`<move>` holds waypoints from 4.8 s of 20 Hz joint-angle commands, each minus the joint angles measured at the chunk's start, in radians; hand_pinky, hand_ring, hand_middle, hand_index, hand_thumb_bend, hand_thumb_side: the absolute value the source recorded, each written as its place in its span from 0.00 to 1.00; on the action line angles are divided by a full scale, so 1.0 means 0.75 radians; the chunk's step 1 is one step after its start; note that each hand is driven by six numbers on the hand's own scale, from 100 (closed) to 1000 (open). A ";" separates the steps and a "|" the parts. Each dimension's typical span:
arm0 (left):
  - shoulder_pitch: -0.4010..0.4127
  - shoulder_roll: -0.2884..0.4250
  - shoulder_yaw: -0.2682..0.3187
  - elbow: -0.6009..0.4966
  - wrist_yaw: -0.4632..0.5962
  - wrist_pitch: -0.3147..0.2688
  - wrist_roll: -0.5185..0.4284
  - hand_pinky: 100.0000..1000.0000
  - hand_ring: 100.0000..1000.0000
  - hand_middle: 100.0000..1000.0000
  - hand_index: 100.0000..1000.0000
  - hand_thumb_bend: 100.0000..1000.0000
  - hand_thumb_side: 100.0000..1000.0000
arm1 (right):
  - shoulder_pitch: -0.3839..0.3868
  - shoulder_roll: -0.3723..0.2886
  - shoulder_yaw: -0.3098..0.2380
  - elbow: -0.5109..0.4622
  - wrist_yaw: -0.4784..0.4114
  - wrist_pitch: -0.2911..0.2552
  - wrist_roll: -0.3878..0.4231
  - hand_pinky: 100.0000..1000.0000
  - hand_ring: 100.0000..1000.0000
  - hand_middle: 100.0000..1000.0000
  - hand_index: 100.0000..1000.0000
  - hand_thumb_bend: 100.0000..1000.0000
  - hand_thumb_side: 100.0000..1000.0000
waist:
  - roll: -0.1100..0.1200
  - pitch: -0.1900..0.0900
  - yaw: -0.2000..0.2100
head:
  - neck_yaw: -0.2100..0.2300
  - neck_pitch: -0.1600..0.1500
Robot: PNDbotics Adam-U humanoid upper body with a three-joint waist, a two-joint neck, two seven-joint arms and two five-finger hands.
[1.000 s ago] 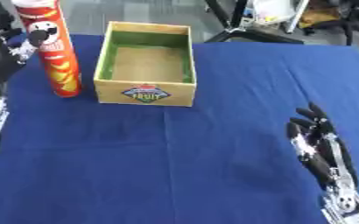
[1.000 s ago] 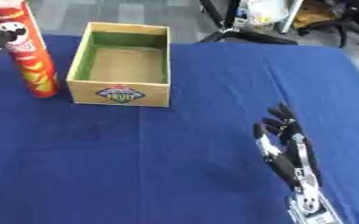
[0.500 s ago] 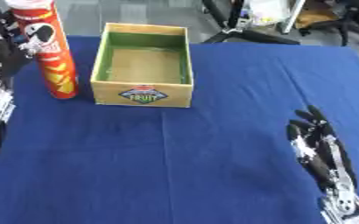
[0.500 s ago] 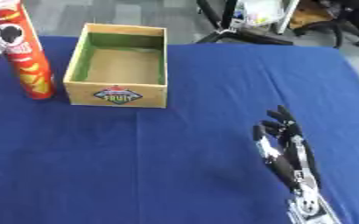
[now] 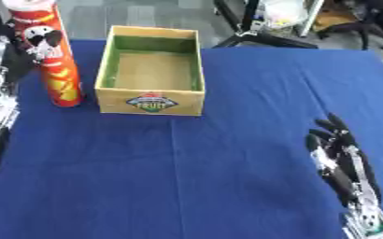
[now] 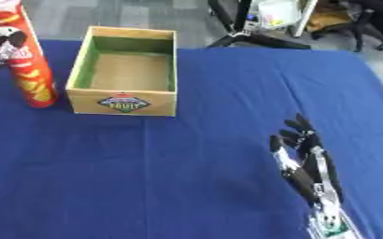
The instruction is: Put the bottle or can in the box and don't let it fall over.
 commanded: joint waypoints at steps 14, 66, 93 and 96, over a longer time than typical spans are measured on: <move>-0.044 0.046 -0.010 0.001 -0.104 0.001 -0.134 0.69 0.72 0.73 0.93 0.63 0.47 | -0.016 -0.014 -0.002 -0.017 -0.013 0.000 0.008 0.83 0.80 0.84 1.00 0.28 0.48 | -0.002 -0.020 -0.004 | 0.010 -0.015; -0.284 -0.186 -0.120 0.047 -0.205 -0.028 0.171 0.26 0.26 0.21 0.65 0.00 0.00 | -0.034 0.003 0.033 -0.001 -0.032 -0.002 0.048 0.83 0.80 0.84 1.00 0.26 0.49 | 0.018 -0.014 -0.145 | 0.060 -0.006; -0.128 -0.097 -0.139 -0.156 -0.431 0.113 0.012 0.87 0.92 0.92 0.97 0.78 0.55 | -0.031 -0.002 0.014 0.007 -0.027 -0.012 0.040 0.83 0.80 0.84 1.00 0.25 0.49 | 0.031 -0.023 -0.118 | 0.025 -0.017; -0.081 -0.047 -0.136 -0.298 -0.377 0.150 -0.003 0.87 0.92 0.92 0.97 0.76 0.55 | -0.027 -0.006 0.008 0.007 -0.025 -0.013 0.035 0.83 0.80 0.84 1.00 0.25 0.49 | 0.034 -0.026 -0.105 | 0.017 -0.020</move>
